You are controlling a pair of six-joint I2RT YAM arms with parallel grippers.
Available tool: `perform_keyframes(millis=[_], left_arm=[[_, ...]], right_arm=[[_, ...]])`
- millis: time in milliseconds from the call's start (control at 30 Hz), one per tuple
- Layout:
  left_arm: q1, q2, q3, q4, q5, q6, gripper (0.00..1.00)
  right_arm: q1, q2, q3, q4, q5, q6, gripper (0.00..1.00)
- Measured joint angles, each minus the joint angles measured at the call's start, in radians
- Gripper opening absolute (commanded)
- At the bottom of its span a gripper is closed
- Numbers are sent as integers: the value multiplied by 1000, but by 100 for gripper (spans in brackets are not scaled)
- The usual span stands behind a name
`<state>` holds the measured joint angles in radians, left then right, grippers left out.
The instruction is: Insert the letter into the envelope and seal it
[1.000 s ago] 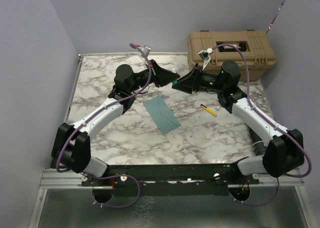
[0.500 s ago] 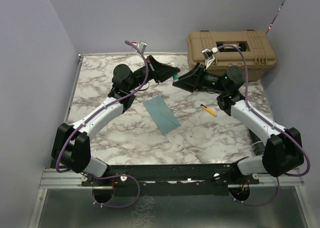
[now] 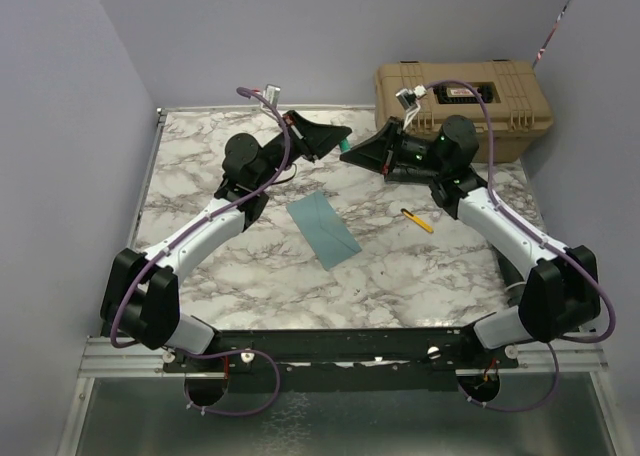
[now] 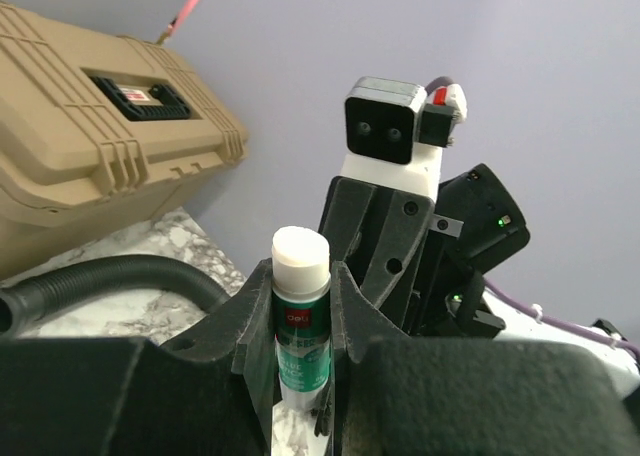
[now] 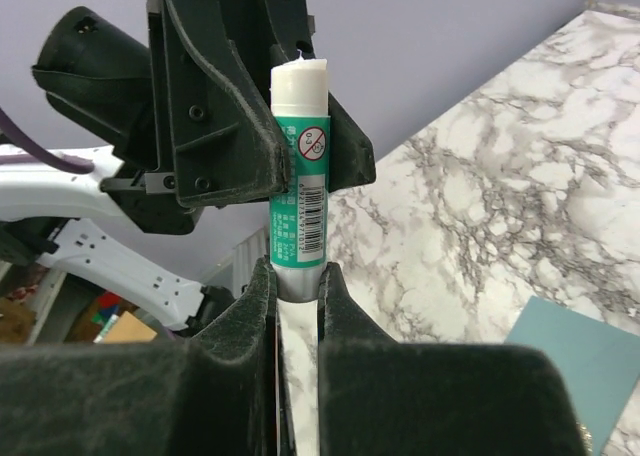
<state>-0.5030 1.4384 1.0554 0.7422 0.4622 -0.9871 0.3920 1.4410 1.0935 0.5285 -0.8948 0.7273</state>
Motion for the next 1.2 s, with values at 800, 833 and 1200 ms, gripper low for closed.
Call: perform_keyframes(millis=[800,833,1200], left_arm=[[19,14,50,-40,-153,-132,0],[21,15,50,-43,-166,-138,0],[55,51,137,-251,-317,-173,0]], right_arm=[[-11,72,182,-142,31,-111,1],[6,68,203,-201,79,-185,0],[280,95,346,-493,856,-842,2]])
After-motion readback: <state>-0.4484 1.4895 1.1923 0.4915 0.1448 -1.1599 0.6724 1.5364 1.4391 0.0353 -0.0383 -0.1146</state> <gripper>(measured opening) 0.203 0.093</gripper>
